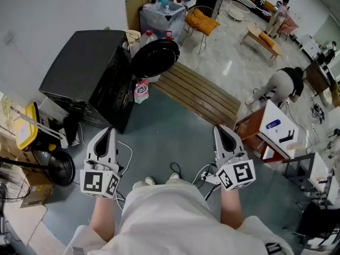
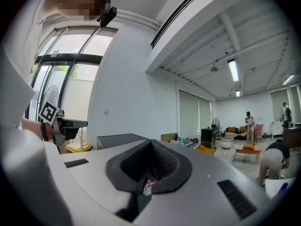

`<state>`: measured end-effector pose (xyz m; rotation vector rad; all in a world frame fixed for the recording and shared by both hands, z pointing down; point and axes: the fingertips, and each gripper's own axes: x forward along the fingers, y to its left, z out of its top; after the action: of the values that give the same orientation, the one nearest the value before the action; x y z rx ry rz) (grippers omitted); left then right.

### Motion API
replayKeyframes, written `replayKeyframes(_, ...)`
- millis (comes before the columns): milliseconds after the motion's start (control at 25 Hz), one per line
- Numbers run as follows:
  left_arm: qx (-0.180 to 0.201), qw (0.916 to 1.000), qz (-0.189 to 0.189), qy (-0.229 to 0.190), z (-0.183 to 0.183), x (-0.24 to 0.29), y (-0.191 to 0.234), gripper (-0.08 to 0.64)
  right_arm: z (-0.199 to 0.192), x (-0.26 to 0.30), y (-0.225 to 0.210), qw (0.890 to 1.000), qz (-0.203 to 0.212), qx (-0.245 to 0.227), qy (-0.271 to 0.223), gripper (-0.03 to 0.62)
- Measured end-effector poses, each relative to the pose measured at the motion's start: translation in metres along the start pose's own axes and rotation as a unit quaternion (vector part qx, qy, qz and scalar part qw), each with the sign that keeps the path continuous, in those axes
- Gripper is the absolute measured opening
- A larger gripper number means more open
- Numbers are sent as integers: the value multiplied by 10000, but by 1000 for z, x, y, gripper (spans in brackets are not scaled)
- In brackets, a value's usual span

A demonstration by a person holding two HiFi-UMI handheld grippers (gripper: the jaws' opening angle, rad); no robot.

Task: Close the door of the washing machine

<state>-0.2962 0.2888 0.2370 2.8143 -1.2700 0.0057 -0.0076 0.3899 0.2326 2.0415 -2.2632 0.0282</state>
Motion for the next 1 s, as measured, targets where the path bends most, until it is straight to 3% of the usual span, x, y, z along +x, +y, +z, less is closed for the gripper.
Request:
replayKeyframes(480, -88, 9999, -18, 52, -10, -17, 21, 6, -6, 4, 30, 9999, 23, 109, 67, -2)
replayKeyframes(680, -206, 9992, -307, -121, -6, -24, 22, 10, -2, 7, 43, 9997, 136, 204, -39, -2)
replayKeyframes(1000, -341, 9974, -566, -305, -11, -32, 47, 251, -9, 13, 75, 9996, 220, 124, 100, -2)
